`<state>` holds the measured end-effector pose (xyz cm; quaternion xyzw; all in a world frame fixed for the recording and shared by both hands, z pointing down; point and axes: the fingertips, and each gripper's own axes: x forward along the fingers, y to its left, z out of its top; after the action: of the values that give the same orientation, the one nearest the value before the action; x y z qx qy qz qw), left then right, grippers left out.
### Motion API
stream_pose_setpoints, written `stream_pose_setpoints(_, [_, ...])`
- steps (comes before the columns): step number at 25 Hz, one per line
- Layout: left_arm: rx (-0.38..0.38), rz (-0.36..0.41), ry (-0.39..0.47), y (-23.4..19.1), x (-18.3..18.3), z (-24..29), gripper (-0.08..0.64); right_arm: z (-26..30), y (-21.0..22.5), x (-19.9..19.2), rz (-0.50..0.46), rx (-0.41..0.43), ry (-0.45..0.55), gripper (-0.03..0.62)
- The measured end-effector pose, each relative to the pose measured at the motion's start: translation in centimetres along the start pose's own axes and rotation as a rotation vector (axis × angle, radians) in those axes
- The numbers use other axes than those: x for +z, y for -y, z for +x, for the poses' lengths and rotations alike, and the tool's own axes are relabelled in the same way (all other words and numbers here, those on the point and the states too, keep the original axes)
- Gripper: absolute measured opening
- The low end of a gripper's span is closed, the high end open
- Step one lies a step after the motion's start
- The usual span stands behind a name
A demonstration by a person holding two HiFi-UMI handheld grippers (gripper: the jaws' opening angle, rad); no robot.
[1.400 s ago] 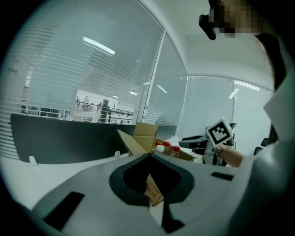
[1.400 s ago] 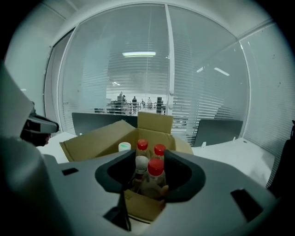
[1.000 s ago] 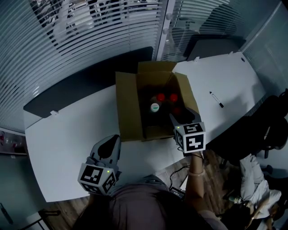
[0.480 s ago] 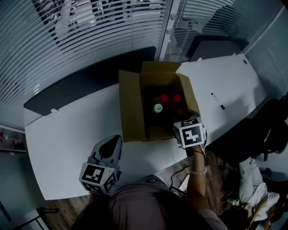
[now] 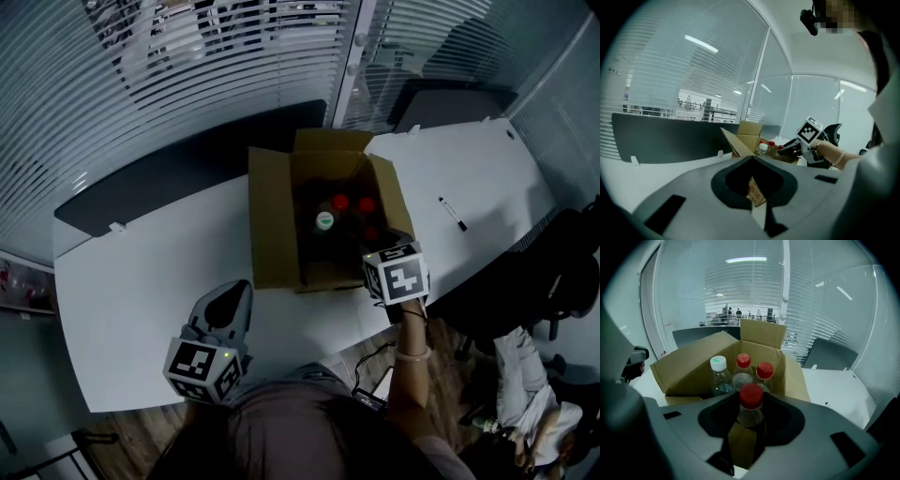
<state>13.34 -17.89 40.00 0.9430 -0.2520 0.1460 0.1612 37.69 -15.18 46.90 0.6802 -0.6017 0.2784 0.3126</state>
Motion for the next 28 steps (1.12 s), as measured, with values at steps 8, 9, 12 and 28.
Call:
stream_pose_setpoints(8, [0.043,0.006,0.032,1.2,0.0,-1.6,0.008,-2.0,0.1,0.3,0.019,0.043,0.105,0.169])
stream_pose_setpoints(9, [0.048,0.008,0.036,1.4,-0.1,-1.8,0.008,-2.4,0.1,0.6,0.015,0.046,0.123,0.169])
stream_pose_setpoints(12, [0.060,0.008,0.044,1.8,-0.7,-2.3,0.008,-3.5,-0.1,1.6,-0.013,0.055,0.165,0.169])
stream_pose_setpoints(28, [0.180,-0.065,0.085,5.3,-3.3,-6.4,0.008,-11.1,0.1,5.9,-0.111,0.084,0.375,0.169])
